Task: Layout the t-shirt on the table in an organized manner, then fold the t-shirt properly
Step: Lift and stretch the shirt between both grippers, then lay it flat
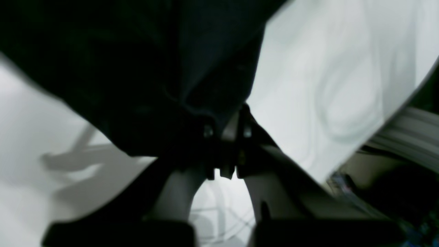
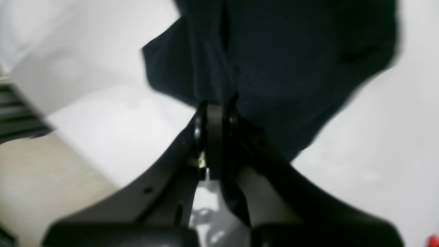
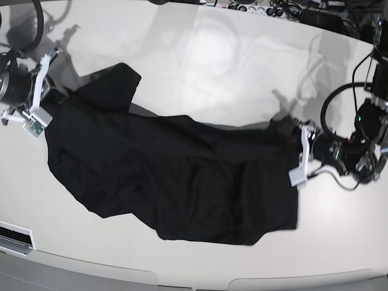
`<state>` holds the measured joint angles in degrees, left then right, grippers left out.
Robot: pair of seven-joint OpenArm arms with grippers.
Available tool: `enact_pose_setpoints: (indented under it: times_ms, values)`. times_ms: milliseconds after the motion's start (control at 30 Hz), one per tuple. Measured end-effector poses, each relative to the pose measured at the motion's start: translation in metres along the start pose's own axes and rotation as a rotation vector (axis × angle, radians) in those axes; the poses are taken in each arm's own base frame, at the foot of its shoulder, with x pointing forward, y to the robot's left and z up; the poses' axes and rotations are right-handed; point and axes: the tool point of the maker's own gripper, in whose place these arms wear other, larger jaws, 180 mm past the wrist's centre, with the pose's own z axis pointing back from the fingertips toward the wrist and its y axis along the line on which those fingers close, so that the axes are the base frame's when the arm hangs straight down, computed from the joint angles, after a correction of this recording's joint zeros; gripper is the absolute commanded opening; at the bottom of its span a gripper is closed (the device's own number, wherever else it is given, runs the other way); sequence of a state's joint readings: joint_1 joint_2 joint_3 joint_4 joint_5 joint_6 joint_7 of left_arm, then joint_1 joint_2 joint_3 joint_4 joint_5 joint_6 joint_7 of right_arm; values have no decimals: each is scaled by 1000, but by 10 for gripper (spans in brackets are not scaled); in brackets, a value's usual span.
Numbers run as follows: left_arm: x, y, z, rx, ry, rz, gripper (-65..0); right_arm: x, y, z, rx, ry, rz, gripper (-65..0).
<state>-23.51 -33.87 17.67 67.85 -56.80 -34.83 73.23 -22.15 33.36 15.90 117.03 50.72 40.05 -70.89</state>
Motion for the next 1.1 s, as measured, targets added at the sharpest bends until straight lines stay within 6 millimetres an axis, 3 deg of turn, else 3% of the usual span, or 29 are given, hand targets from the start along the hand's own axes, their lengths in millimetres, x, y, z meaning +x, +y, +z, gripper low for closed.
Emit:
enact_pose_setpoints:
  times_ms: [100, 167, 233, 333, 367, 433, 533, 600, 667, 733, 800, 867, 967, 1033, 1100]
  values:
    - [-23, -16, -14, -69, 22, 6, -650, -9, 11, -2, 36, 8, -20, -650]
    - [-23, -21, -19, -86, -7, -5, -650, 0, 10, -2, 27, -45, -19, -650]
    - [-6, -10, -18, -26, -85, -22, -650, 25, -6, 1, -55, -171, 18, -650]
    - [53, 25, 3, 162, -229, -51, -650, 75, -67, 23, -345, -359, -28, -650]
    - [81, 35, 20, 223, -259, -83, -650, 92, -94, 39, -469, -394, -25, -650]
    - [159, 45, 75, 321, -372, -144, -650, 130, -137, 79, -661, -479, -31, -650]
    - [280, 19, 203, 451, -613, -310, -650, 176, -174, 149, -842, -592, 16, -650]
    - [323, -10, 271, 498, -731, -407, -650, 189, -181, 174, -896, -604, 84, -650]
    - [334, -22, 302, 516, -774, -439, -650, 189, -185, 182, -910, -582, 101, -650]
    - [328, -16, 296, 522, -746, -424, -650, 184, -187, 184, -920, -554, 97, -650]
    - [306, 7, 263, 516, -639, -377, -650, 180, -187, 180, -900, -536, 79, -650]
    - [285, 21, 230, 478, -571, -329, -650, 176, -172, 157, -789, -523, 108, -650]
    - [253, 30, 185, 397, -496, -266, -650, 147, -143, 108, -593, -409, 122, -650]
    - [221, 34, 150, 334, -437, -225, -650, 124, -122, 80, -466, -327, 108, -650]
    - [177, 41, 108, 281, -342, -166, -650, 106, -99, 56, -343, -285, 93, -650]
